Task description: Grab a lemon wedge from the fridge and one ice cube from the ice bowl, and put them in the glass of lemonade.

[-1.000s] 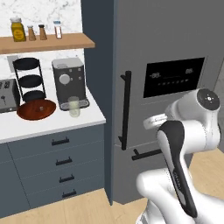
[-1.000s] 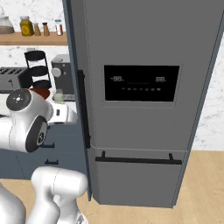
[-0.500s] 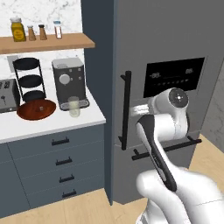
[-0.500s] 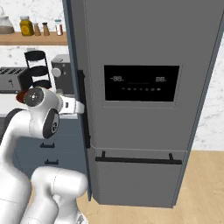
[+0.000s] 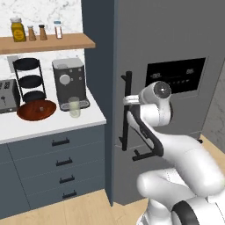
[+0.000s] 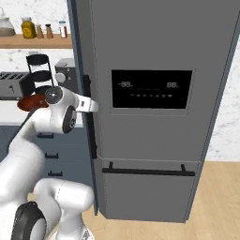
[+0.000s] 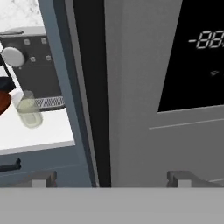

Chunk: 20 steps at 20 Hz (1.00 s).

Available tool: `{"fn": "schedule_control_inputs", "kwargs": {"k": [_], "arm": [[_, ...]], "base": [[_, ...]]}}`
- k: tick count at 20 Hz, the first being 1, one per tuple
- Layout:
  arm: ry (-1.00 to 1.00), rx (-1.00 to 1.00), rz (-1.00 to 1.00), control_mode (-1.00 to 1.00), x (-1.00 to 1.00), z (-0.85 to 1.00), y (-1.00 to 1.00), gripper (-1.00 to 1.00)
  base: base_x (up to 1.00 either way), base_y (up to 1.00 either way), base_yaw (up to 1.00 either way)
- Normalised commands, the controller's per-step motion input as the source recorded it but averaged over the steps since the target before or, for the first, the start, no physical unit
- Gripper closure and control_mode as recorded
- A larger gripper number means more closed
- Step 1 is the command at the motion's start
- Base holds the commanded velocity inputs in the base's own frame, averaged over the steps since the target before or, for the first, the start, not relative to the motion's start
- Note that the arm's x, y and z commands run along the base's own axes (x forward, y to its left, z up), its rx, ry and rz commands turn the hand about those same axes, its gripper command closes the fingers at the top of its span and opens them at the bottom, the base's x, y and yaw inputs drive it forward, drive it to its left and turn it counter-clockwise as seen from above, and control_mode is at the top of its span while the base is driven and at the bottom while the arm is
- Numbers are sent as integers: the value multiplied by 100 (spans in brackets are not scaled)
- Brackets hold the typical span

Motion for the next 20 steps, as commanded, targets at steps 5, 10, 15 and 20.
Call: {"fn": "schedule_control_inputs", "kwargs": {"k": [5,10,15,20], "arm": [[0,0,0,-100,74,-9,0,-100],[0,0,0,-100,73,-12,0,-100],[-3,0,0,-100,73,-27,0,-100],[-4,0,-2,-100,72,-29,0,-100]], "base": [[0,0,0],[0,0,0],[0,0,0],[0,0,0]]}}
